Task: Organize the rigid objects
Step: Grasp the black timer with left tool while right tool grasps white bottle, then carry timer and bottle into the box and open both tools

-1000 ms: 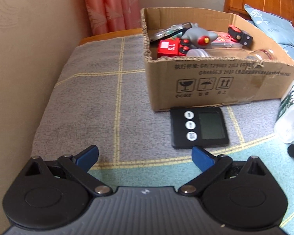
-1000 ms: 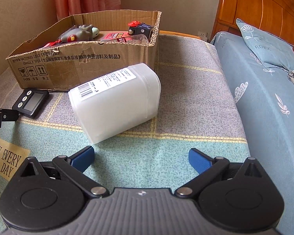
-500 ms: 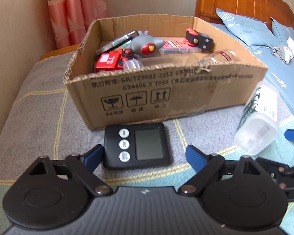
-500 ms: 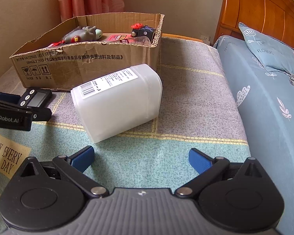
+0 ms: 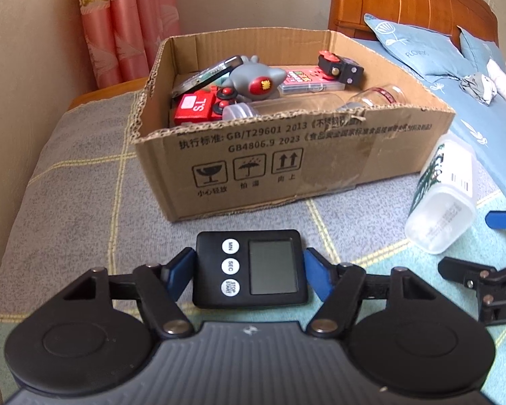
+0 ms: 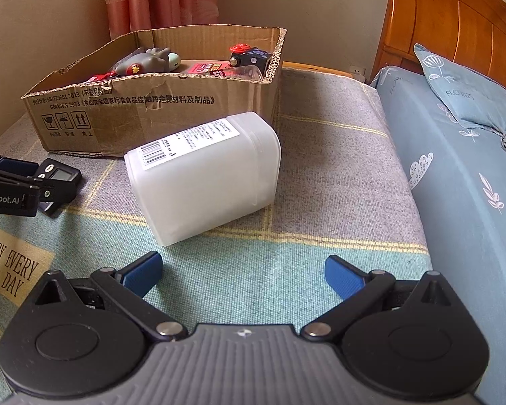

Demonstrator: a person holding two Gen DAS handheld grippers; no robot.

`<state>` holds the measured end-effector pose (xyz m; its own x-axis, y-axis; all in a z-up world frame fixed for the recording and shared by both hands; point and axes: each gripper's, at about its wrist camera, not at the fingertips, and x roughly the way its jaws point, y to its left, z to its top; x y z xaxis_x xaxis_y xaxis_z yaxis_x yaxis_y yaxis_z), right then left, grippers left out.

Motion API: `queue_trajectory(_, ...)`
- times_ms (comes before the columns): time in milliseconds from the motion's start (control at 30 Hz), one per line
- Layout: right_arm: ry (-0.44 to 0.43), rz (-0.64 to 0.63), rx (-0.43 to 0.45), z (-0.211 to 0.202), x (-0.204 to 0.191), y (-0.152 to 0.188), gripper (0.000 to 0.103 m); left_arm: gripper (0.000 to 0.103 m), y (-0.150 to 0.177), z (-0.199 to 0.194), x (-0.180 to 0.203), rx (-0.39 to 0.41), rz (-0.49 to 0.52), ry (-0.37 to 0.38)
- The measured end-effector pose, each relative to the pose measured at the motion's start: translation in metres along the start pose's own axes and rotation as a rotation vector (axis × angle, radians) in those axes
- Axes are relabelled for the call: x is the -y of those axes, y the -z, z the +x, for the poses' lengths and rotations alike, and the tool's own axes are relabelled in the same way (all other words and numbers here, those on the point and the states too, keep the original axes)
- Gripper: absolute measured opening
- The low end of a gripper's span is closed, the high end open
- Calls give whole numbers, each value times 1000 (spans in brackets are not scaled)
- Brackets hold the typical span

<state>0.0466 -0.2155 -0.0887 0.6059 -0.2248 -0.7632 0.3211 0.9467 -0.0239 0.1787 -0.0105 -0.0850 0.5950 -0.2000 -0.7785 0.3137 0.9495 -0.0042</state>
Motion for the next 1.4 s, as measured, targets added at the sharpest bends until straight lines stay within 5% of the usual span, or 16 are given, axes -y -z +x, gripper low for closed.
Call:
queue_trajectory(533,-69,-94,4,4,0,-8,103,70,18,-16,-8,1,-35,-26)
queue_trajectory(833,-118,-237,128,2,-9,-30,103,69,16,-15,-8,-16,-41,-23)
queue_trajectory(900,-128,-267,146,2,-13,-33,90,69,15,-16,-9,-23,-38,-18)
queue_trajectory(1400,-174,-318,180,-47,-23,-66,88,69,-3,-54,-15,-11,28,21)
